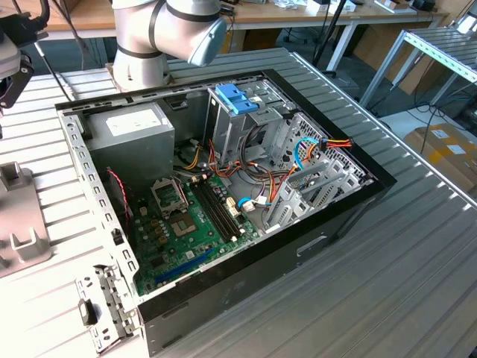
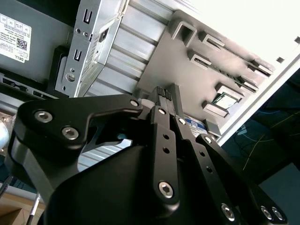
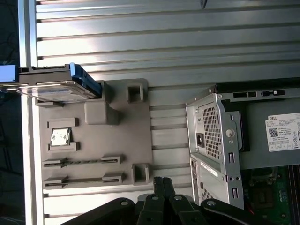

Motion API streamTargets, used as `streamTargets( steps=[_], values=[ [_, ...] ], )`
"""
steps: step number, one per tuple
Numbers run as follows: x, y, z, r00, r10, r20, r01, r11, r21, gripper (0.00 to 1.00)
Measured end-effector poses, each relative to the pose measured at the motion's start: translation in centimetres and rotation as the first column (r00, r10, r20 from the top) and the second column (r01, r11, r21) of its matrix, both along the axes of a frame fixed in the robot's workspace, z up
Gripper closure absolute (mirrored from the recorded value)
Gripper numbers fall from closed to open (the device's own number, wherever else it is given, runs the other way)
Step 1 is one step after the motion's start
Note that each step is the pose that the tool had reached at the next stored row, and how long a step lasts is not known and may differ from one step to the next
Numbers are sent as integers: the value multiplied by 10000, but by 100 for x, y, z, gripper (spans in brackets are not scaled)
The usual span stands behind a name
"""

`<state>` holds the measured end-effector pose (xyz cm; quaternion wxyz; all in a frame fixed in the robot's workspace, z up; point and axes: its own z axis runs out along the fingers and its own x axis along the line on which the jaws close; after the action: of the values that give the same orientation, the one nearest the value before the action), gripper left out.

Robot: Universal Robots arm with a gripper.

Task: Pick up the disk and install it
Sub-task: 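Reach for the disk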

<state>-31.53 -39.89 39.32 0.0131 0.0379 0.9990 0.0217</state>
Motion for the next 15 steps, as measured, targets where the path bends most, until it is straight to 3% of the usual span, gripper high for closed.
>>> streamTargets(
  steps=[15],
  values=[
    [-114, 0, 0, 10000, 0, -1, 0, 10000, 1, 89]
  ],
)
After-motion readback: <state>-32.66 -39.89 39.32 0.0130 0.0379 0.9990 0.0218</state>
